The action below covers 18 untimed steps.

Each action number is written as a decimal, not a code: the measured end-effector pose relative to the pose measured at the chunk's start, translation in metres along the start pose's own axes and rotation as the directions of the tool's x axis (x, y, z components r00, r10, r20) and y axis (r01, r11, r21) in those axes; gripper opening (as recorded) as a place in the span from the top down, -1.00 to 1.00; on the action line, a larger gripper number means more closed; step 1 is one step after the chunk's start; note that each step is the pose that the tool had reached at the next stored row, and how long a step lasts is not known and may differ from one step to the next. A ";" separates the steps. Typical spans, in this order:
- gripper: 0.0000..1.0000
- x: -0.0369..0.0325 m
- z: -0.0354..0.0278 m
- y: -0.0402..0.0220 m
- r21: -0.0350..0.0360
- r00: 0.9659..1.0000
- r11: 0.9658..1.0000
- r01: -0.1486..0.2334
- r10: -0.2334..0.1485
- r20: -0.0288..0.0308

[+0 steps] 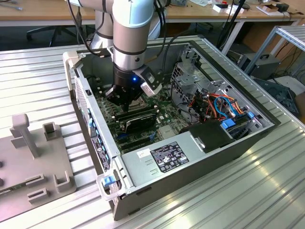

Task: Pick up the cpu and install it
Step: 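Install the second cpu locking lever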

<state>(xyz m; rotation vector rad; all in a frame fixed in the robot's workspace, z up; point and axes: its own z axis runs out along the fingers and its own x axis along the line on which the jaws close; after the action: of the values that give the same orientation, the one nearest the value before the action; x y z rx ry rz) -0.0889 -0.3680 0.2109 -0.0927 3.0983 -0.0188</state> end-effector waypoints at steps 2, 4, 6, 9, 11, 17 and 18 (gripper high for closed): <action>0.79 0.0006 0.0018 0.0000 0.000 1.000 1.000 0.000 0.000 0.000; 0.79 0.0016 0.0031 0.0003 0.000 1.000 1.000 0.000 0.000 0.000; 0.79 0.0028 0.0038 0.0005 0.000 1.000 1.000 0.000 0.000 0.000; 0.79 0.0029 0.0040 0.0006 0.000 1.000 1.000 0.000 0.000 0.000; 0.79 0.0029 0.0040 0.0006 0.000 1.000 1.000 0.000 0.000 0.000; 0.79 0.0029 0.0045 0.0027 -0.001 1.000 1.000 0.000 0.000 0.000; 0.79 0.0030 0.0046 0.0031 -0.001 1.000 1.000 0.000 0.000 0.000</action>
<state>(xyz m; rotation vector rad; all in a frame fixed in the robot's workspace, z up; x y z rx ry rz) -0.0919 -0.3651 0.2061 -0.0926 3.0981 -0.0165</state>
